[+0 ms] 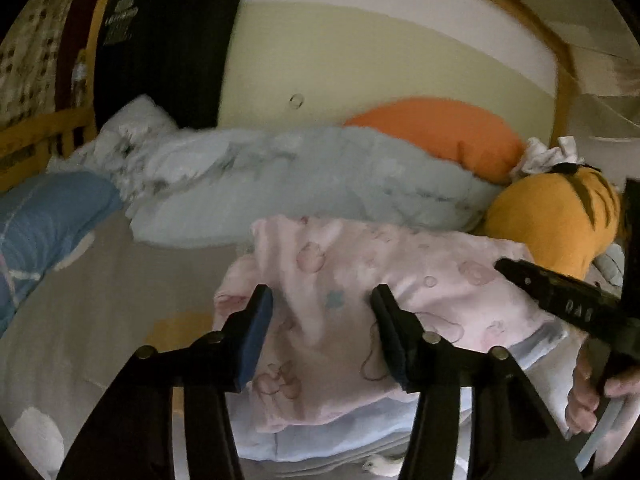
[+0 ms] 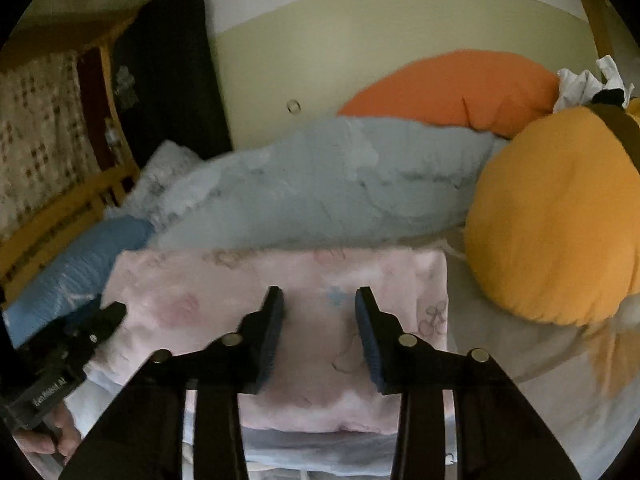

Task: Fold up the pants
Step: 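Carry the bundle with both grippers and lower it onto the clothes stack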

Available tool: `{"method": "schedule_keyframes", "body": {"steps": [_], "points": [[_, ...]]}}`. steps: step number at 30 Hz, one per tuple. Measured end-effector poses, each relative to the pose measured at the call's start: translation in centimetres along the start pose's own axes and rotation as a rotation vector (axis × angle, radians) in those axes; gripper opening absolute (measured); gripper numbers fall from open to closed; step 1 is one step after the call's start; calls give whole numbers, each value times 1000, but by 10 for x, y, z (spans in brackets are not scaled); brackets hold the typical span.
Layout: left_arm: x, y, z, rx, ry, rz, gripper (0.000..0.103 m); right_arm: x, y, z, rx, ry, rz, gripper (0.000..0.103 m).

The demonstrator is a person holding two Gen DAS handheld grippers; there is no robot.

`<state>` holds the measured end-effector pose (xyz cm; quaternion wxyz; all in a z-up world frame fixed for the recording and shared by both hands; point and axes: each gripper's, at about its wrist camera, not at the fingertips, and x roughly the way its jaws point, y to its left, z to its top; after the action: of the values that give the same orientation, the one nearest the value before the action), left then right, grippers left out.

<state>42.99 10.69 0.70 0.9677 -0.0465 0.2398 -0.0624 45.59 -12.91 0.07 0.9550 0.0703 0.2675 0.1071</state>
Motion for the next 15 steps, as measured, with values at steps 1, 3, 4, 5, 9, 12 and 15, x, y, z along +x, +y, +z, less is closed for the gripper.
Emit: {"method": "schedule_keyframes", "body": {"steps": [1,3,4,5,9,12,15], "points": [[1,4,0,-29,14,-10,57,3,-1,-2,0,6,-7,47],[3,10,0,-55,32,-22,60,8,-3,-6,10,15,-7,50],[3,12,-1,-58,37,-21,64,10,-5,-6,16,19,-4,53],[4,13,-2,-61,38,-19,65,11,-8,-7,26,22,-1,59],[4,17,-3,-82,34,-52,67,16,-24,-6,87,47,40,66],[-2,18,-2,-71,2,-81,66,13,-25,-3,88,39,42,66],[-15,13,3,-24,-50,-72,65,5,-21,-1,54,1,27,66]]}}
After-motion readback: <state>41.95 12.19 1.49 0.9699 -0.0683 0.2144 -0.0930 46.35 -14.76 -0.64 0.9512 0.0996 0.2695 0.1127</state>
